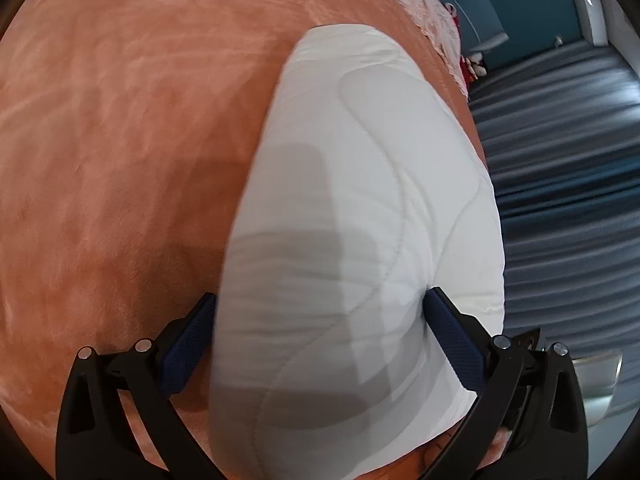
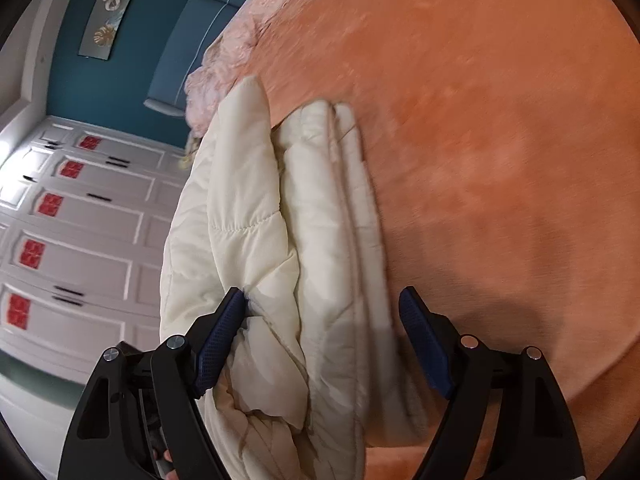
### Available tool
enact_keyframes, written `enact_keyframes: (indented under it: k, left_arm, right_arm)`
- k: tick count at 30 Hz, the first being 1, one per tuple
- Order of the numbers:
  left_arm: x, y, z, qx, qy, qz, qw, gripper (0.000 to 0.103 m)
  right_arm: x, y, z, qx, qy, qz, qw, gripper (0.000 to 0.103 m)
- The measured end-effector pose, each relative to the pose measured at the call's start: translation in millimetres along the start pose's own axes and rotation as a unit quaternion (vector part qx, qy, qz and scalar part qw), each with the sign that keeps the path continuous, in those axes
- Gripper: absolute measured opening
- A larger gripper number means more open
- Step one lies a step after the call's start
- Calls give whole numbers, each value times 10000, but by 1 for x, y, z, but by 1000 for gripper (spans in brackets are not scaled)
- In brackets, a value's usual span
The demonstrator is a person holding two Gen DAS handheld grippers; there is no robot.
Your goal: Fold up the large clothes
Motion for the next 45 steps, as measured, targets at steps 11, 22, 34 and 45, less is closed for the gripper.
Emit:
enact_keyframes:
  k: [11,22,34,45]
  left_arm:
    - [-5,26,-95,-737,-1866,-414,9788,64]
    - [-44,110,-213,-286,-3358,-1662,9267,59]
    - [-165,134,-183,-124,-3538,-2346,9053,61]
    - [-230,59,-43,-621,-2773,-1904,9397,61]
  right_arm:
    - [-4,37,85,791,1453,-827,9827,21]
    - [-53,124,196,450,2364,-2230,9446,21]
    - [-121,44,297,-126,2973,-2404,9239,21]
    - [-134,-123,273,370,3022,-1436,9417,21]
Point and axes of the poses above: each gripper's, at about its wrist camera, not at the fingertips, and y roughly against the way its jaws point, z to its left, x to its underside, the point moved 3 cm from there along -y, roughly the way its jaws point, and after that the axes turned 9 degrees about x, right-handed, at the moved point
